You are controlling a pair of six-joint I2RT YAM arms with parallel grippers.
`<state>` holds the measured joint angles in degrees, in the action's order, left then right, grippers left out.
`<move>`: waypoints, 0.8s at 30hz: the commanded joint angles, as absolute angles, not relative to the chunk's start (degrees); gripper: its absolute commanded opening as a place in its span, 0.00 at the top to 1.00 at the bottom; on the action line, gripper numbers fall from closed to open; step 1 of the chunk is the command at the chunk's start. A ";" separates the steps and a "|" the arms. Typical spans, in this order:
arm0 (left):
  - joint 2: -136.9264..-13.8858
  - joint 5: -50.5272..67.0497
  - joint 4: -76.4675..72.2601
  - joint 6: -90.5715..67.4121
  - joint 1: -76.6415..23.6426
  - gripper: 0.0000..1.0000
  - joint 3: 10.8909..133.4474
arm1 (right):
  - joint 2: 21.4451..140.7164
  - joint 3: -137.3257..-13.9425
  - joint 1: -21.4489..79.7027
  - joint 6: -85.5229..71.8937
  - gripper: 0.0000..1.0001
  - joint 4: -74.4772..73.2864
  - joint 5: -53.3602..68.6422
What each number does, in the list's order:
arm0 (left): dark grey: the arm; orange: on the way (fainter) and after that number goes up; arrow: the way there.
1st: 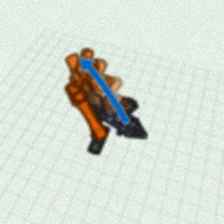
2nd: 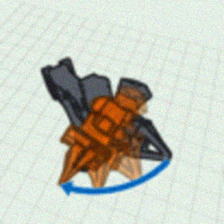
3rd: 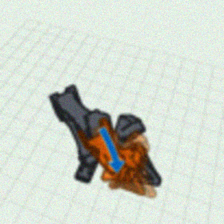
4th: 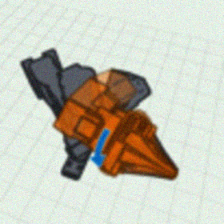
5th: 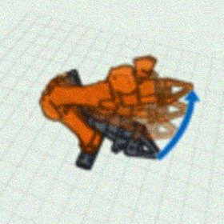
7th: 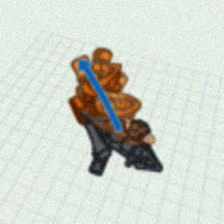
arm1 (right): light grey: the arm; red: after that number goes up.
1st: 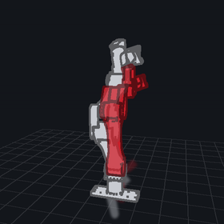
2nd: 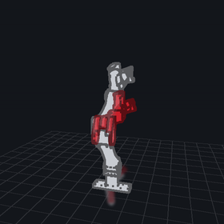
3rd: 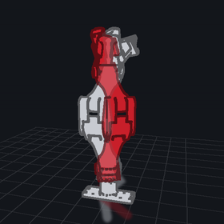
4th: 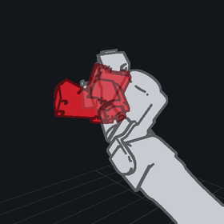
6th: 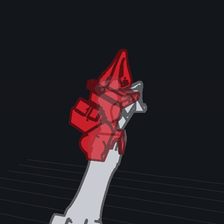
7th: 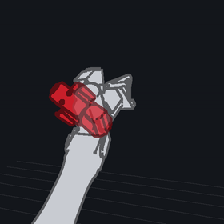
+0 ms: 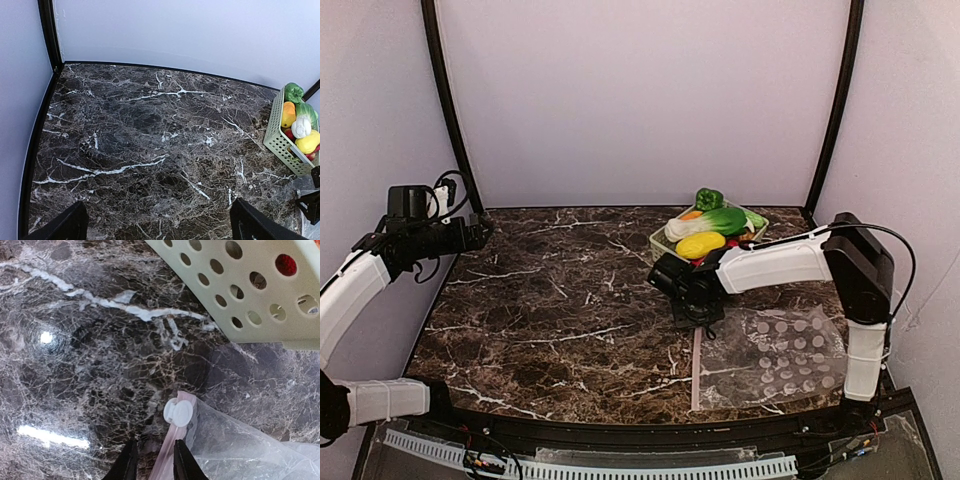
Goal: Place the food in the zip-top bag and seal the zipper
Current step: Pick up the zipper food storage bag from the center of the board.
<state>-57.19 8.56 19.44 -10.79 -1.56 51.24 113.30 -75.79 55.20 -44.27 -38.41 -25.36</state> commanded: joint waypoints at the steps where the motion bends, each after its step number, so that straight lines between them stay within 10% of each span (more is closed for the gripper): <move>1: -56.82 8.97 20.65 -11.01 -1.76 0.00 50.18 | 114.77 -77.43 55.76 -45.88 0.76 -40.60 -27.36; 24: -56.69 8.96 20.67 -10.90 -1.76 0.00 50.04 | 112.23 -71.66 55.09 -49.22 0.94 -35.99 -24.99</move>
